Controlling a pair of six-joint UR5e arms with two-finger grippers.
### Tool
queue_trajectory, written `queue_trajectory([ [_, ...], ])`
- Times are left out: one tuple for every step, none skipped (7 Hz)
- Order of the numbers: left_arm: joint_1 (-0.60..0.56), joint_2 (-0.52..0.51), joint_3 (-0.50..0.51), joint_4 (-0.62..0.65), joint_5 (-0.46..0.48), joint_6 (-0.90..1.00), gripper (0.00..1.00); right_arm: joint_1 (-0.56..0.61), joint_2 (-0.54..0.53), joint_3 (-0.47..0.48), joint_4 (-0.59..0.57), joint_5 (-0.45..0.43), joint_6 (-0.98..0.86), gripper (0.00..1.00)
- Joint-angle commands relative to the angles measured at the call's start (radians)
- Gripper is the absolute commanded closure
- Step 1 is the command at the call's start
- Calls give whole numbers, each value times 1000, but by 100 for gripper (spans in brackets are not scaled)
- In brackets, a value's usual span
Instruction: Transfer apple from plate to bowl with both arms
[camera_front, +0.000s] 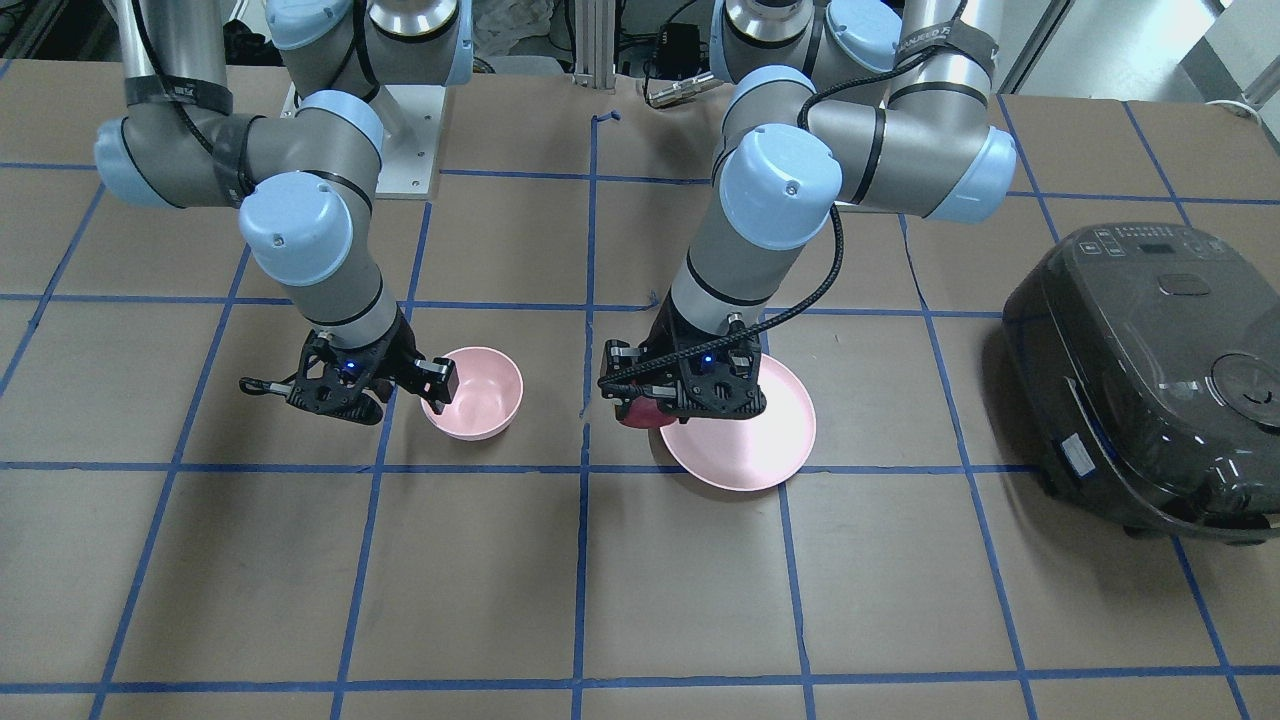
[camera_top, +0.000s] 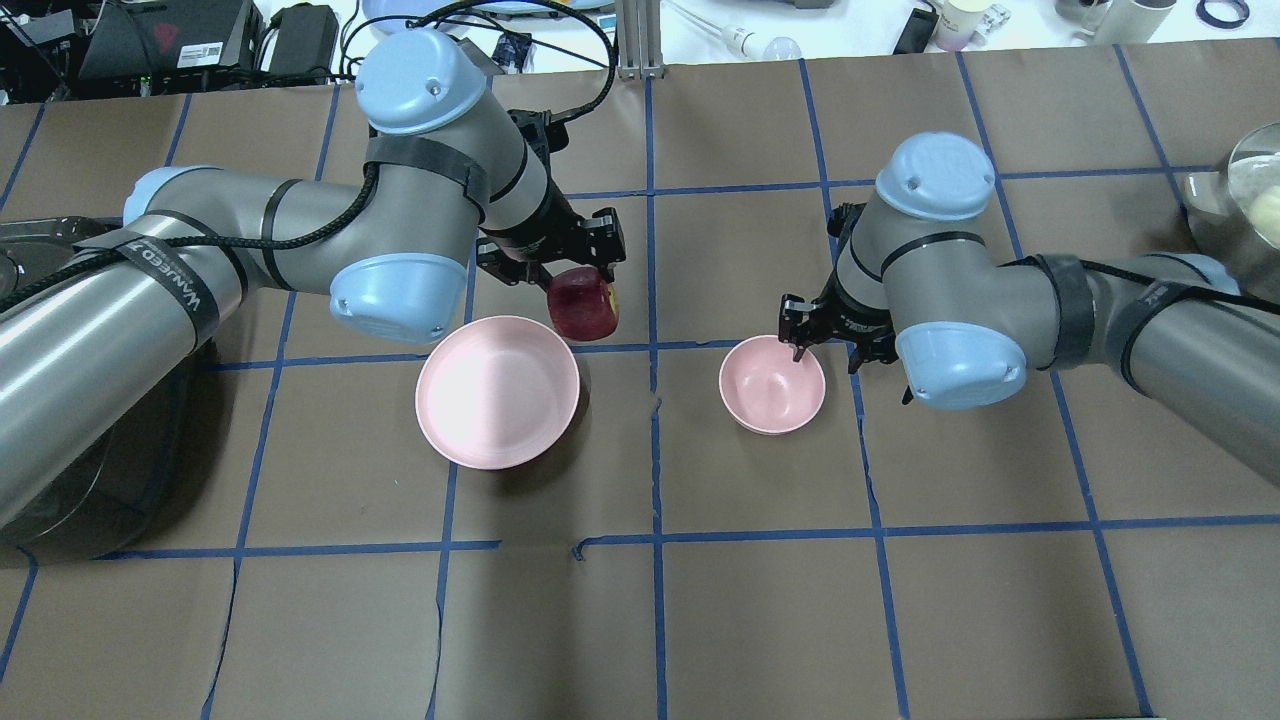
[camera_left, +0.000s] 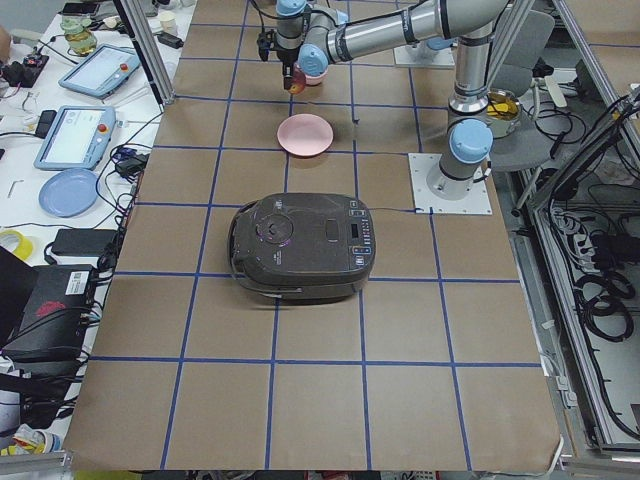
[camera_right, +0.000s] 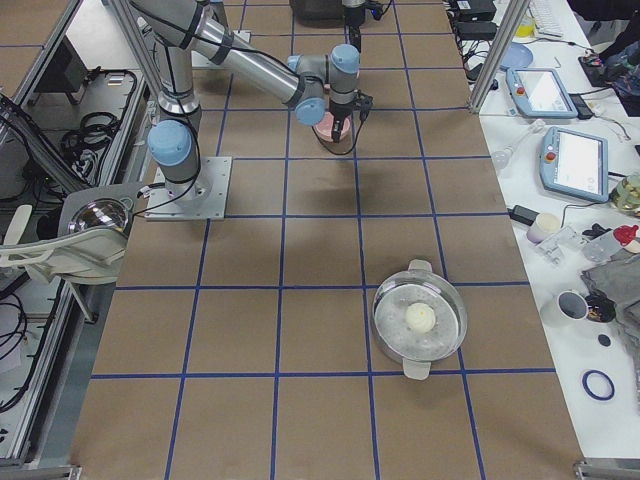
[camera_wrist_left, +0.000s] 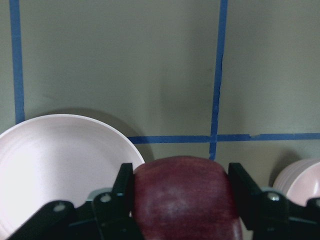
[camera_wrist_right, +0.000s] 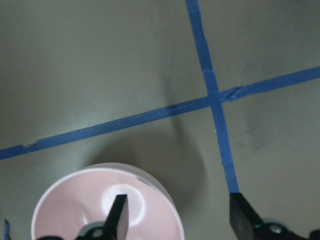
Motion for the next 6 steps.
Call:
queue_trajectory([
  [-102, -17, 3, 69, -19, -126, 99, 2, -71, -198, 299, -40, -3, 0],
  [-172, -31, 0, 133, -19, -200, 99, 8, -97, -321, 435, -43, -5, 0],
  [-215, -40, 0, 168, -17, -272, 100, 11, -111, -434, 590, -34, -11, 0],
  [-232, -58, -2, 220, -35, -351, 100, 20, -145, -495, 645, -28, -14, 0],
  [-234, -84, -2, 256, -52, -372, 100, 23, -185, -504, 671, -34, -14, 0],
  [-236, -107, -2, 260, -54, -380, 100, 23, -194, -501, 671, -43, -19, 0],
])
